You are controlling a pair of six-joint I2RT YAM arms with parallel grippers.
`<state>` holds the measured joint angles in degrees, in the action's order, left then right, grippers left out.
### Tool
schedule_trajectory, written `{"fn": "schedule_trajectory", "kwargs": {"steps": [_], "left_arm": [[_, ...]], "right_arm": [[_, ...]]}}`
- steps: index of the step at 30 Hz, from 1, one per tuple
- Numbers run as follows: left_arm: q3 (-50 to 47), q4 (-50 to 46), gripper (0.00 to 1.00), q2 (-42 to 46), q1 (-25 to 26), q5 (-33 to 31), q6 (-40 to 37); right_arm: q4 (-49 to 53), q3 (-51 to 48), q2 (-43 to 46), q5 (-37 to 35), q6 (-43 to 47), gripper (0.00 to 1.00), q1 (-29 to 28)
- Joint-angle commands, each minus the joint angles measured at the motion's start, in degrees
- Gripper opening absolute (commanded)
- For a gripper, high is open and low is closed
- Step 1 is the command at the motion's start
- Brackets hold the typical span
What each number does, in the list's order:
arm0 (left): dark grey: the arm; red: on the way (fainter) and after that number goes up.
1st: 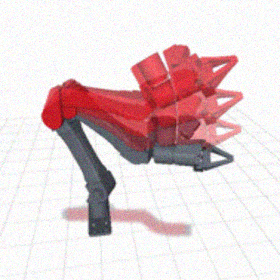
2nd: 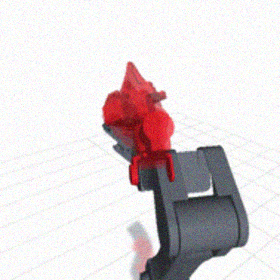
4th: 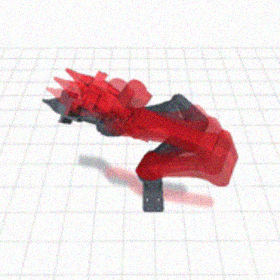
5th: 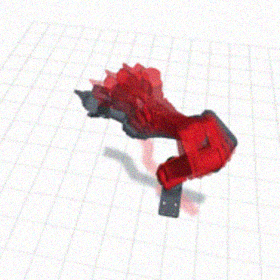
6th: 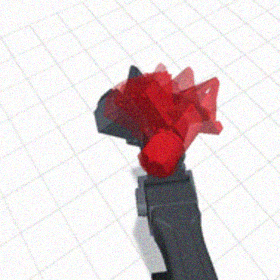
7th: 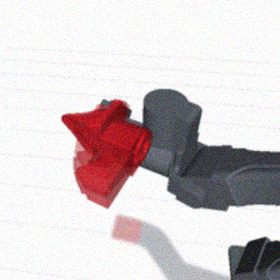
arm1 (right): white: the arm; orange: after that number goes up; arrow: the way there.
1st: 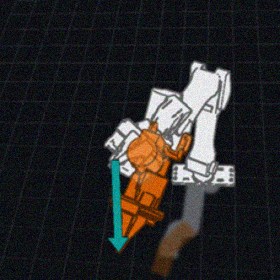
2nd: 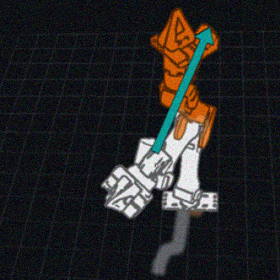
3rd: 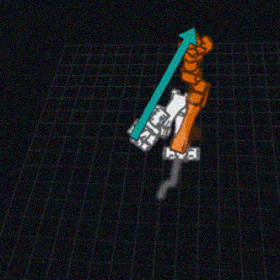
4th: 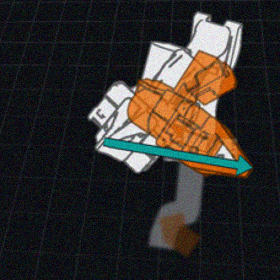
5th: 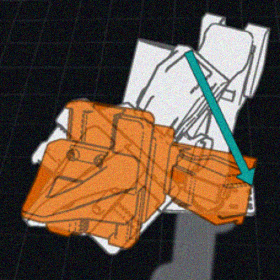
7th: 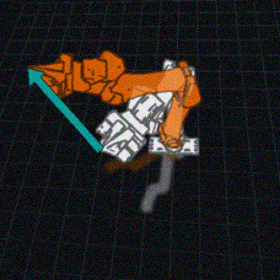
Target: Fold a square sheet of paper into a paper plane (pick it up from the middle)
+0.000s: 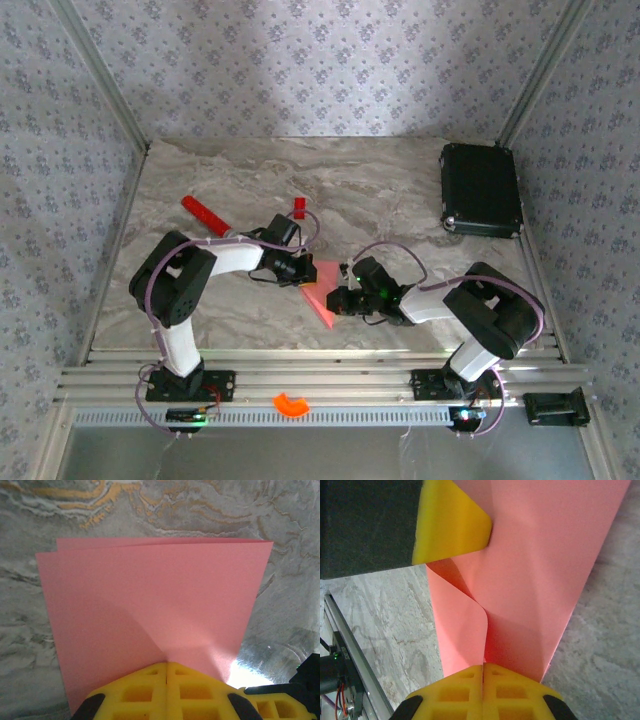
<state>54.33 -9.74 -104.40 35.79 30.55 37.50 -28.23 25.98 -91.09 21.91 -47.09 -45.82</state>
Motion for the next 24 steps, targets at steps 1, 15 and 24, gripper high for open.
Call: {"fn": "schedule_trajectory", "kwargs": {"steps": [1, 15, 24], "left_arm": [[0.4, -4.0, 0.00, -1.9, 0.7, -0.5, -1.0], [5.5, -5.6, 0.21, 9.9, 0.9, -3.9, 1.5], [-11.1, 10.2, 0.09, 20.8, 6.2, -2.9, 15.8]], "right_arm": [[1.6, 0.8, -0.6, -0.3, 0.7, 0.00, 0.2], [-1.1, -1.0, -3.8, -1.8, -1.7, 0.00, -0.9], [-4.0, -1.8, -5.1, -3.1, -3.8, 0.00, -2.2]]}}
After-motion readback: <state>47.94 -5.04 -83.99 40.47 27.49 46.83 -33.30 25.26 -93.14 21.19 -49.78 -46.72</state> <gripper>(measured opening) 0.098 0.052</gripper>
